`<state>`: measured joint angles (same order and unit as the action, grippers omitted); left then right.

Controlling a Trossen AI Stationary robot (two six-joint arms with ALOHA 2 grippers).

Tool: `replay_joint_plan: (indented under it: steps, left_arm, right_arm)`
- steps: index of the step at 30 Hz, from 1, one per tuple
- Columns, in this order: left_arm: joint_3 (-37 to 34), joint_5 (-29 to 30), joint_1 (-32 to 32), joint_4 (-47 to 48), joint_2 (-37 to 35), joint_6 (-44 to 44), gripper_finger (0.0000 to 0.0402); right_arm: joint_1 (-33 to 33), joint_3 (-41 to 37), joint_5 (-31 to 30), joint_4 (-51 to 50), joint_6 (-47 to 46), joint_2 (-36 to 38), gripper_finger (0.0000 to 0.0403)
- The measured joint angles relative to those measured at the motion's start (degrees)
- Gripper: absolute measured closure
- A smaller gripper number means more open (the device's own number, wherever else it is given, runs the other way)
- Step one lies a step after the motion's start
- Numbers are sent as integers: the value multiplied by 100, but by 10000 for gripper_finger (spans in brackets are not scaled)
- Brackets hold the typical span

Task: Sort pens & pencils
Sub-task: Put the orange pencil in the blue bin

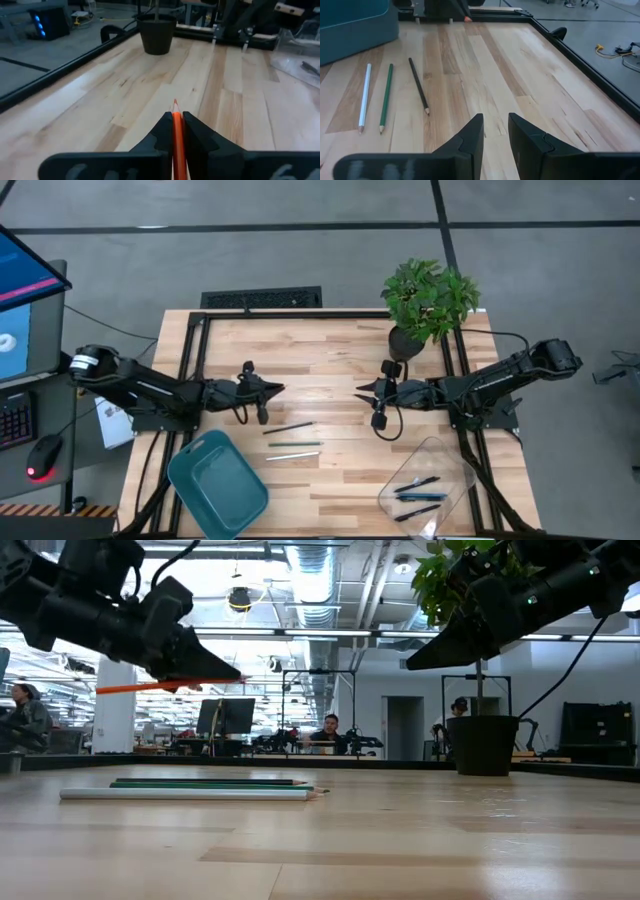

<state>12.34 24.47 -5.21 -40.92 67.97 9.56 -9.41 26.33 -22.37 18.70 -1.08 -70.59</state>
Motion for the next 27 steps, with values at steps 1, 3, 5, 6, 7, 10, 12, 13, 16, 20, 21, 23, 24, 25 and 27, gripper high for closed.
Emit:
replay_joint_plan:
  steps: [1,3,5,6,7,10,12,13,16,20,21,23,24,25,27]
  left_arm:
    - [47,2,0,172,-78,-46,391]
    - [188,3,1,499,-200,-117,391]
    - [349,19,0,858,-294,-215,391]
    - [449,25,0,1041,-326,-257,391]
    - [559,27,1,1240,-355,-289,391]
    - [869,141,0,1761,-405,-332,391]
    - [1052,173,2,1992,-403,-397,391]
    - [1150,174,2,2107,-403,-452,391]
    - [1453,155,2,2451,-403,-584,391]
    - [1806,146,2,2912,-403,-683,391]
    - [1883,145,2,3036,-403,-684,391]
    - [1966,144,2,3198,-403,-682,391]
    - [1981,142,2,3241,-403,-680,391]
    - [1982,138,2,3252,-403,-684,391]
    - [1982,-78,6,3267,-438,-784,391]
  right_arm:
    - [0,0,0,4,0,0,290]
    - [0,0,0,14,0,0,290]
    - [0,0,0,17,0,0,290]
    - [0,0,-2,17,0,0,290]
    - [0,0,0,17,-5,0,290]
    - [0,0,0,17,-89,0,290]
    - [0,0,0,17,-103,0,290]
    - [0,0,0,17,-104,0,290]
    - [0,0,0,19,-154,0,290]
    - [0,0,0,17,-195,1,290]
    - [0,0,0,17,-195,0,290]
    - [0,0,0,17,-197,0,290]
    - [0,0,0,17,-199,0,290]
    - [0,0,0,18,-199,0,290]
    - [0,0,2,17,-201,0,290]
